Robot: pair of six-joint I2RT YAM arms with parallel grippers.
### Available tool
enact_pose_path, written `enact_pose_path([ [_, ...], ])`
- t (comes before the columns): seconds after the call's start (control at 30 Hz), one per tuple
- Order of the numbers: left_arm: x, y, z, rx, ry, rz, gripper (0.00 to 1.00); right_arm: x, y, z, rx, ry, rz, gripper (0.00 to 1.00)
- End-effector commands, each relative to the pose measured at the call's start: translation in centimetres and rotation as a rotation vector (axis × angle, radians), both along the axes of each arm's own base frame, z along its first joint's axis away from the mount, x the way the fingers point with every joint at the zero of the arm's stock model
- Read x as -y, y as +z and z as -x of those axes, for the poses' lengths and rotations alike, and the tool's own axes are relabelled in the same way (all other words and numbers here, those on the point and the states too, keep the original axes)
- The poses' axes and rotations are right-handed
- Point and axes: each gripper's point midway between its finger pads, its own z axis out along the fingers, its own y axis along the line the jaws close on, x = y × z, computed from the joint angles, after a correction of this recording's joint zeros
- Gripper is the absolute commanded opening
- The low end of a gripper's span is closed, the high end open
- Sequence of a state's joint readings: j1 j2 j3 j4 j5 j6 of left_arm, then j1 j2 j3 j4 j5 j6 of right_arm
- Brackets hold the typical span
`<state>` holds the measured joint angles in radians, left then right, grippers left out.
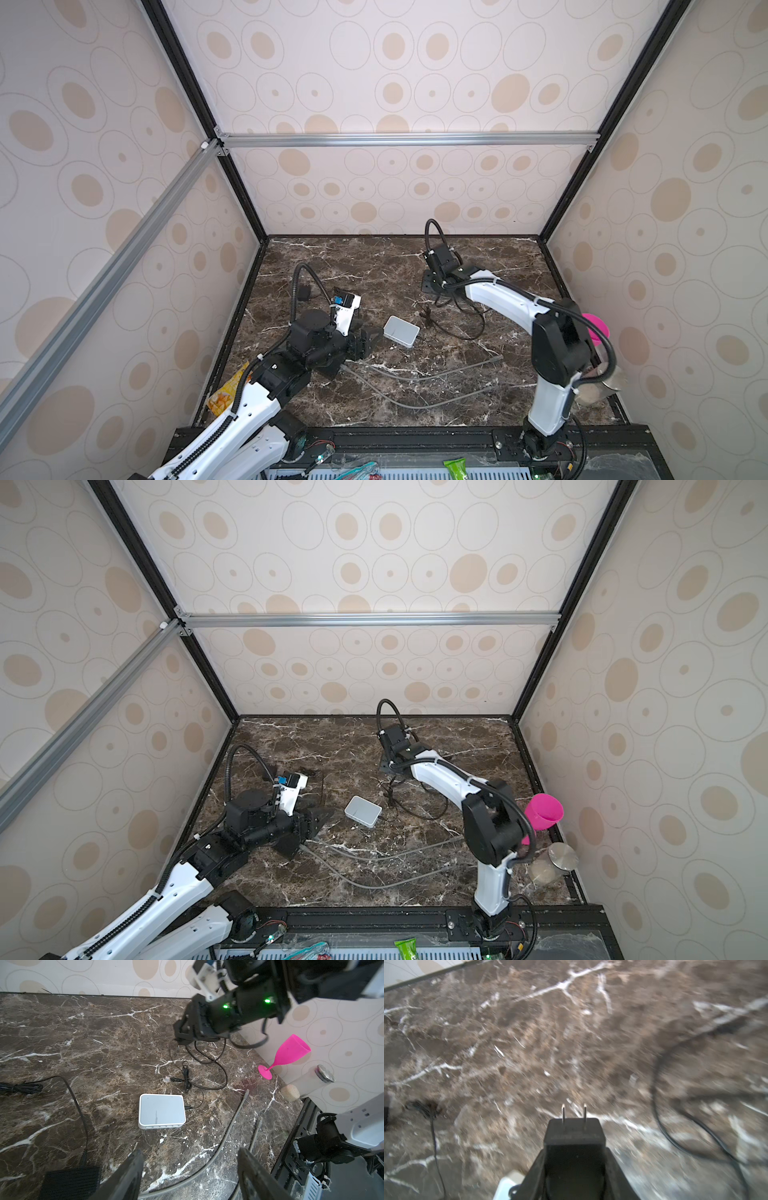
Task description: Insert the plug into the switch port
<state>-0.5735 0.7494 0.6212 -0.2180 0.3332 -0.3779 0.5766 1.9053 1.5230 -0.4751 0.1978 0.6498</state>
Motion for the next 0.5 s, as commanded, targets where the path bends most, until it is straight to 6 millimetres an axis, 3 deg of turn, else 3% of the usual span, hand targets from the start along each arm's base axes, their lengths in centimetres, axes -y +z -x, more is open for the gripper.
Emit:
enact_pose_path([
  [0.0, -0.3, 0.6, -0.3, 0.030, 0.015, 0.002, 0.72, -4.6, 0.5, -3.4, 0.031, 0.100, -0.085, 0.34],
  [0.2, -0.2, 0.0, -0.5, 0.005, 0.016, -0.020, 0.72, -9.9, -4.0, -7.3, -0.017, 0.162, -0.195, 0.31],
  [0.33, -0.4, 0.2, -0.4, 0.014, 0.019, -0.017, 0.73, -11.7, -6.7, -9.1, -0.043, 0.177, -0.211, 0.33],
  [0.47, -0.4, 0.5, -0.3, 0.024, 0.020, -0.014, 0.74, -11.6, -8.2, -9.9, -0.051, 0.155, -0.175, 0.37],
])
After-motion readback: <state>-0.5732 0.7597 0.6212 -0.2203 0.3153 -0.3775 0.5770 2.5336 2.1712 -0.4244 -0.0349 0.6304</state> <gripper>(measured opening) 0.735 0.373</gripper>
